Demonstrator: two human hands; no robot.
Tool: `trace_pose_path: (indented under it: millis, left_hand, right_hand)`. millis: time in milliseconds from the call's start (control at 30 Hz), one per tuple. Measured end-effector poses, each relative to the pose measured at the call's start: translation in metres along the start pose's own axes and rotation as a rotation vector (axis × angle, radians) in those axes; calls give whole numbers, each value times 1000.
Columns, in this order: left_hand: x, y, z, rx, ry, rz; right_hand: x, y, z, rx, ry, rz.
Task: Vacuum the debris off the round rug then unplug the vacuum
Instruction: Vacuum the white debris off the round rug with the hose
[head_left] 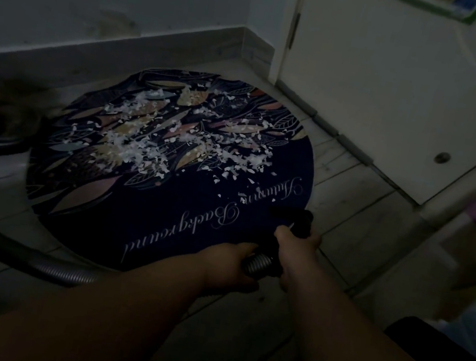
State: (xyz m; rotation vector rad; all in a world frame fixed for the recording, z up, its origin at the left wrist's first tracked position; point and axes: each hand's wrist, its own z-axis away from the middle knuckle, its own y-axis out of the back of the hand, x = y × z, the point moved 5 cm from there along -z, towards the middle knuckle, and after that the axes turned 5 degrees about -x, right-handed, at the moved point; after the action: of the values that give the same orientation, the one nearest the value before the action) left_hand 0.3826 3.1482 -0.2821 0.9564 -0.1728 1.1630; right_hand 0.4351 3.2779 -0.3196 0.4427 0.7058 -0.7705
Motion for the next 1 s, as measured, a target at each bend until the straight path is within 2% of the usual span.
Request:
trace_pose_path:
  millis: [200, 633, 867, 1000]
  left_hand:
    - [-4, 2, -1, -4, 2, 40]
    - [-39, 17, 38, 92, 71, 162]
    - [-26, 13, 27, 43, 57, 229]
    - [-10, 10, 9, -11, 25, 180]
  right_hand:
    - [0, -2, -2, 24, 0, -9]
    - [3, -63, 12, -213, -14, 21]
    - [-1, -43, 13, -57, -2, -7]
    - [-7, -15, 9, 45, 22, -4]
